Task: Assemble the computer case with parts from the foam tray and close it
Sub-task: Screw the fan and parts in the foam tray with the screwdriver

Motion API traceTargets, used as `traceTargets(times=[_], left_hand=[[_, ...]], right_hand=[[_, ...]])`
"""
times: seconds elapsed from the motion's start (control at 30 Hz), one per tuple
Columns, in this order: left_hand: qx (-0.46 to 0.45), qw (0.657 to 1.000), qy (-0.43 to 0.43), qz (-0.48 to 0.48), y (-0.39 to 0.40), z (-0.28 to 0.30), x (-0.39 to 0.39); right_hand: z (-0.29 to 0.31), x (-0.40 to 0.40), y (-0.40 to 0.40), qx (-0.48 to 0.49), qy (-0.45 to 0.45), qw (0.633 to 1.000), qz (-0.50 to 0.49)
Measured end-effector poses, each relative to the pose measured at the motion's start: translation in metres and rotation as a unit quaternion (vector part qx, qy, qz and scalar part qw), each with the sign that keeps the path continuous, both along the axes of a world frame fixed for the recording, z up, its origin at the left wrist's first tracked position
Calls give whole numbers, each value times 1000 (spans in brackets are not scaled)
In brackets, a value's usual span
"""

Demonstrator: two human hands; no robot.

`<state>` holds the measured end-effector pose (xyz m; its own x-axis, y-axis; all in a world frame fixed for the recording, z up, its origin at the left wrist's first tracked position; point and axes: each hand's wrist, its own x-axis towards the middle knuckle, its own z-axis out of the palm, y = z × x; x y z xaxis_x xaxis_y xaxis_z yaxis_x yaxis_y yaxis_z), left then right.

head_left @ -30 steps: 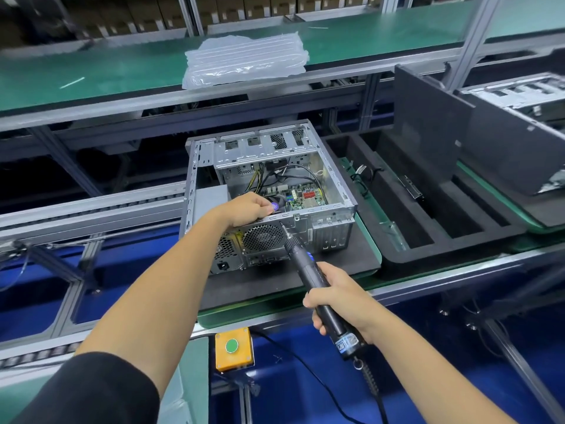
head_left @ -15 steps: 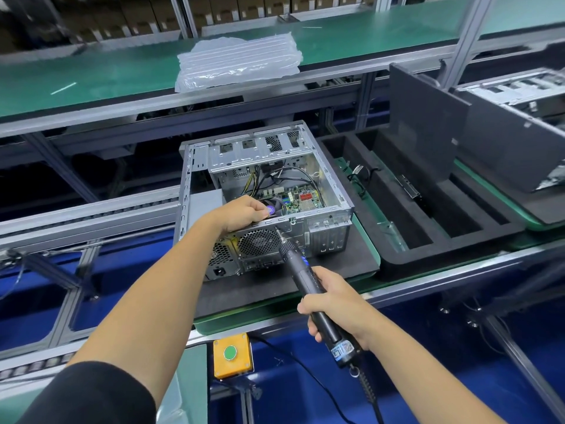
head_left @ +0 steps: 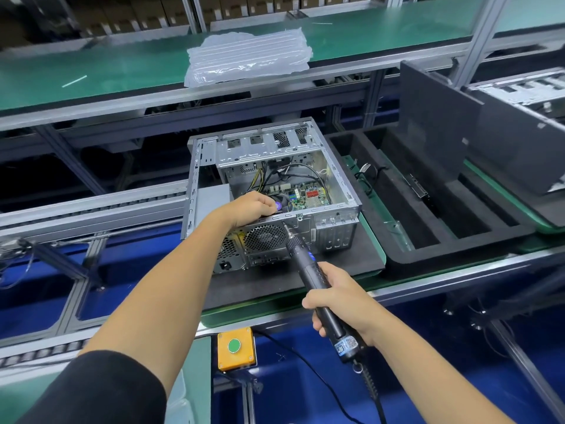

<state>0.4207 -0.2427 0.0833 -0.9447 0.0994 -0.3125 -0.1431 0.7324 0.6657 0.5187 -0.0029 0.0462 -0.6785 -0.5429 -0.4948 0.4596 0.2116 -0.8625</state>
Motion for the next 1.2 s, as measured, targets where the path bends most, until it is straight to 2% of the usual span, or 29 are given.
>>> traceTargets(times=[0.5,0.83,1.2], left_hand=[[0,1000,13,15,11,3,7],[2,999,24,26,10,-3,4],[9,999,36,19,4,-8,0]], right_hand=[[3,17,-22,25,51,998,-38],[3,19,-32,119,139,983,-30],[9,16,-32,96,92,991,-34]])
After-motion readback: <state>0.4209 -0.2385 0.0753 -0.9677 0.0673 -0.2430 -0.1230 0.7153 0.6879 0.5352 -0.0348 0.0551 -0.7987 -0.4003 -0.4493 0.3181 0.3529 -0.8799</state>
